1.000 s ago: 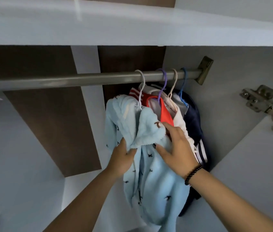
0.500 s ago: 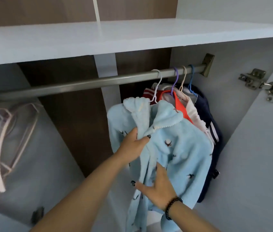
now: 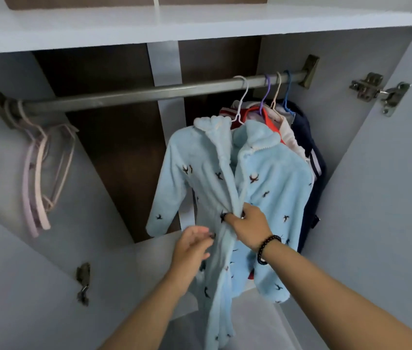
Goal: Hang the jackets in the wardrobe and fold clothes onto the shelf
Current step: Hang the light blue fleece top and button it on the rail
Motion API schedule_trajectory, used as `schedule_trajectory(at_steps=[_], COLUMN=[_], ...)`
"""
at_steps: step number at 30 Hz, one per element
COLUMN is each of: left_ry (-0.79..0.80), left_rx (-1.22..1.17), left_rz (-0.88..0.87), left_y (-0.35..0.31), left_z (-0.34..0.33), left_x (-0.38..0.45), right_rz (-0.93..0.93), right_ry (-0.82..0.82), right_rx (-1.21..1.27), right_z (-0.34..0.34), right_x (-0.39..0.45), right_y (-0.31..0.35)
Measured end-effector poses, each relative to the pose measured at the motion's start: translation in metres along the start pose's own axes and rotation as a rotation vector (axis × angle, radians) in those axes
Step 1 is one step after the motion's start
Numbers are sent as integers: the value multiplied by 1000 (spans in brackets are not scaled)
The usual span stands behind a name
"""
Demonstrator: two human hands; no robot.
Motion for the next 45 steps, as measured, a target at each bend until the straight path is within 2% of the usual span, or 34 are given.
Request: schedule_trajectory(at_steps=[3, 6, 9, 16, 22, 25, 28, 30, 41, 43, 45], left_ry=[-62, -151, -131, -80, -226, -204, -158, -130, -60, -57, -83], left_rx=[-27, -84, -81, 4, -34, -68, -101, -123, -192, -116, 73], left_rz=[-45, -103, -169, -166, -121, -74, -57, -48, -94, -146, -235], left_y=[6, -27, -67, -113, -106, -95, -80, -71, -44, -39, -33], left_z=[-11, -22, -31, -74, -87, -85, -79, -74, -36, -30, -22], left_x=[-10, 5, 30, 64, 71, 74, 76, 76, 107, 112, 117], right_rz=[73, 126, 161, 216, 233, 181, 10, -15, -147, -232, -278], right_ry=[33, 48, 84, 130, 220, 276, 360, 372, 385, 345, 298], right_rx=[-69, -96, -183, -214, -221, -132, 257, 392, 449, 484, 527], right_z=[5, 22, 27, 41, 50, 52, 49, 44, 0, -7, -10], right_x=[-3, -2, -2, -1, 7, 18, 34, 40, 69, 71, 73], right_y=[6, 4, -1, -15, -26, -29, -22, -16, -33, -46, -52])
Point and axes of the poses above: each hand's wrist, its own x-axis towards the middle knuckle, its own z-axis out of the back of the hand, y = z × x, the point moved 5 cm from there along x, towards the middle knuckle, and after that the axes turned 9 degrees about -z, right-handed, at the moved point
